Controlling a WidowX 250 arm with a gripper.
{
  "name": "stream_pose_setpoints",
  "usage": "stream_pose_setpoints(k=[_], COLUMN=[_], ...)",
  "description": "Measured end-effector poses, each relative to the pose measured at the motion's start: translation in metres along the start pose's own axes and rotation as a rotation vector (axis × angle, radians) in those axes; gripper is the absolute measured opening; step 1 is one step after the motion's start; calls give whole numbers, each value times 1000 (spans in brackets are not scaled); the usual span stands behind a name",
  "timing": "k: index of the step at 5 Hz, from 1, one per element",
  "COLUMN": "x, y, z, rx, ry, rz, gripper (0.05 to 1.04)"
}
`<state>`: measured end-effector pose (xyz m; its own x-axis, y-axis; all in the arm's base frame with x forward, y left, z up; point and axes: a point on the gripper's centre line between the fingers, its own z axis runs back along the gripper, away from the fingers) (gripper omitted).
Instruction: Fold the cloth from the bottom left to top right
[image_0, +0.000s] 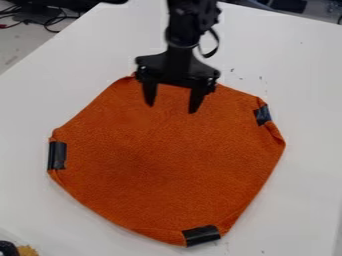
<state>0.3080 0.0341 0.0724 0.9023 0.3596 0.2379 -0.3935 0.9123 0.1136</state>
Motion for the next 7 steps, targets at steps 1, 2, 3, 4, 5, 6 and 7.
stream_pose_setpoints(k=[1, 2, 3, 4, 5, 6, 7], x=[-15, -27, -34, -39, -51, -61, -67], y=[49, 86, 116, 142, 150, 156, 160], z=[-8, -14, -17, -20, -31, -45, -58], rx=[32, 72, 94, 111, 90, 63, 39], ry=[25, 39, 49, 60, 90, 117, 135], rz=[81, 93, 125, 138, 157, 168, 174], gripper=[1001, 1001, 1001, 1001, 1001, 1001, 1001])
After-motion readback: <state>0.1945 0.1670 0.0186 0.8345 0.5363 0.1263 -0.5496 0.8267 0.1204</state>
